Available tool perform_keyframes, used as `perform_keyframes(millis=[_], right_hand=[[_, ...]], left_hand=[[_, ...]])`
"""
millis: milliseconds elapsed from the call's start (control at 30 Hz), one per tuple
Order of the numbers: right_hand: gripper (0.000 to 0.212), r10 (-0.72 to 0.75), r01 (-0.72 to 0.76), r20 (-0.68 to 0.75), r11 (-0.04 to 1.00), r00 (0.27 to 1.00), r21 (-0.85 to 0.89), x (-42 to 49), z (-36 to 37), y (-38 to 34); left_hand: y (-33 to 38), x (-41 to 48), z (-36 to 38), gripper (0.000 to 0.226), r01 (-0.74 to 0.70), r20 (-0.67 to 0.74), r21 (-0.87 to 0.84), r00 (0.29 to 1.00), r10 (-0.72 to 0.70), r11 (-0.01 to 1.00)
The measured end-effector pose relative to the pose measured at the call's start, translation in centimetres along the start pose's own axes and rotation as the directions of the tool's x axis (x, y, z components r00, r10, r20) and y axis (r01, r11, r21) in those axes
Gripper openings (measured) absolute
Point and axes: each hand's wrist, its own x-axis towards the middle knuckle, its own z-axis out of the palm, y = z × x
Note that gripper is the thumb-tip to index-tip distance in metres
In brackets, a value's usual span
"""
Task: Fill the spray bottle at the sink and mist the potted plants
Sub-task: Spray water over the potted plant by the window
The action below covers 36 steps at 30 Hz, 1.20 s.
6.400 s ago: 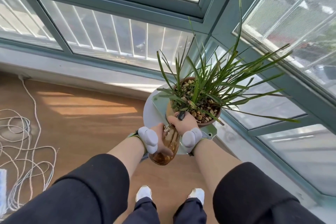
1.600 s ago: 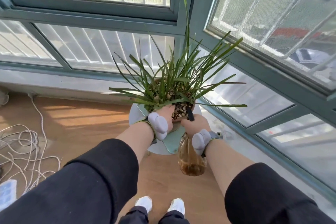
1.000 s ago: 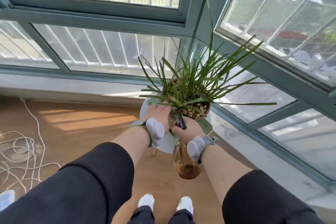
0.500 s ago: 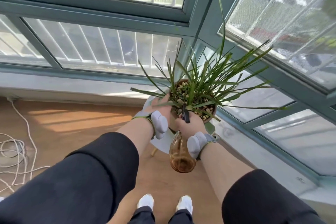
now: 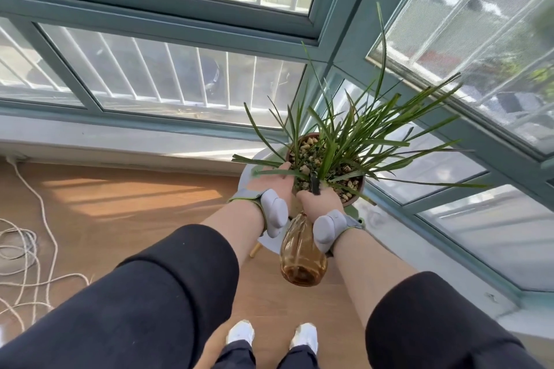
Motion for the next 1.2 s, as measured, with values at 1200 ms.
perform_keyframes(millis=[1200], right_hand=[[0.031, -0.032, 0.032, 0.021, 0.999, 0.999, 0.017, -0.8, 0.4, -0.1]], left_hand=[[-0.9, 1.1, 1.7, 0.073, -0.032, 0.001, 0.012, 0.999, 0.032, 0.999]])
